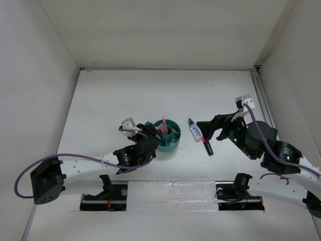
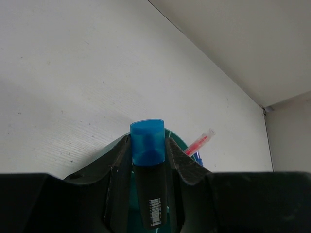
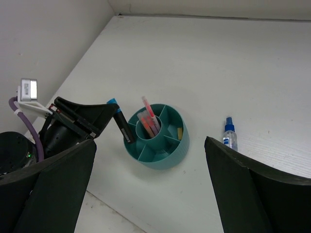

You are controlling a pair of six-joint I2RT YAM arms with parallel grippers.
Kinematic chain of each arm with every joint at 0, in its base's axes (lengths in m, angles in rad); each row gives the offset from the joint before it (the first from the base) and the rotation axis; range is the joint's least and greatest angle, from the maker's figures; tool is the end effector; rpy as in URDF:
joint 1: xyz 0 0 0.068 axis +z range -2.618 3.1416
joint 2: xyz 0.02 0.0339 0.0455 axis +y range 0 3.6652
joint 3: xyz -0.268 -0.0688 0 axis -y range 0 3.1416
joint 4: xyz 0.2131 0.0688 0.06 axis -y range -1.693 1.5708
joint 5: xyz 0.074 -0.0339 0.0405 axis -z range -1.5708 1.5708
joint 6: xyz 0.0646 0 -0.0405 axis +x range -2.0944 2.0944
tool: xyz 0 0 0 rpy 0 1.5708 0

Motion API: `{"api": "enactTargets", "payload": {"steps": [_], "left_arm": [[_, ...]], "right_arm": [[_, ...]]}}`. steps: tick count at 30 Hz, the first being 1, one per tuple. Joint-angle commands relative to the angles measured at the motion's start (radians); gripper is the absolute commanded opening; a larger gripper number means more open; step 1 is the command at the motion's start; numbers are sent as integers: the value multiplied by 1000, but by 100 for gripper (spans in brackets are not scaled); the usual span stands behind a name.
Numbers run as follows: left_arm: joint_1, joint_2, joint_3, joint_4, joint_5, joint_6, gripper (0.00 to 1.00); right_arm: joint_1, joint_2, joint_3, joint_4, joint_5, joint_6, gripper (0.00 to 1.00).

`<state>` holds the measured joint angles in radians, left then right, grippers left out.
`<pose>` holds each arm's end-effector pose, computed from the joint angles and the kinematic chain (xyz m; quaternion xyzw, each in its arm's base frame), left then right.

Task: Sort the stationery into containers
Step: Place the pen in the storage box.

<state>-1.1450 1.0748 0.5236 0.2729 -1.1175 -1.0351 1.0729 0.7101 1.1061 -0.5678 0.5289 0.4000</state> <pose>0.1371 -0.1616 0.2606 -0.2816 0.6934 -0.2570 0.6114 0.0850 0.0882 0.4036 -0.0850 0.7527 0.2692 0.5947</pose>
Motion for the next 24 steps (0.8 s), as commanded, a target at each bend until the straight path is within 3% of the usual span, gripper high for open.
{"api": "enactTargets", "payload": {"steps": [1, 18, 24], "left_arm": [[-5, 17, 18, 23, -33, -54, 0], [-5, 65, 27, -38, -22, -146, 0], [-32, 89, 47, -127, -53, -232, 0]], "right_arm": [[-7, -20, 0, 17, 25, 8, 100], [-7, -38, -9, 8, 25, 8, 100], [-7, -47, -9, -1, 25, 8, 100]]}}
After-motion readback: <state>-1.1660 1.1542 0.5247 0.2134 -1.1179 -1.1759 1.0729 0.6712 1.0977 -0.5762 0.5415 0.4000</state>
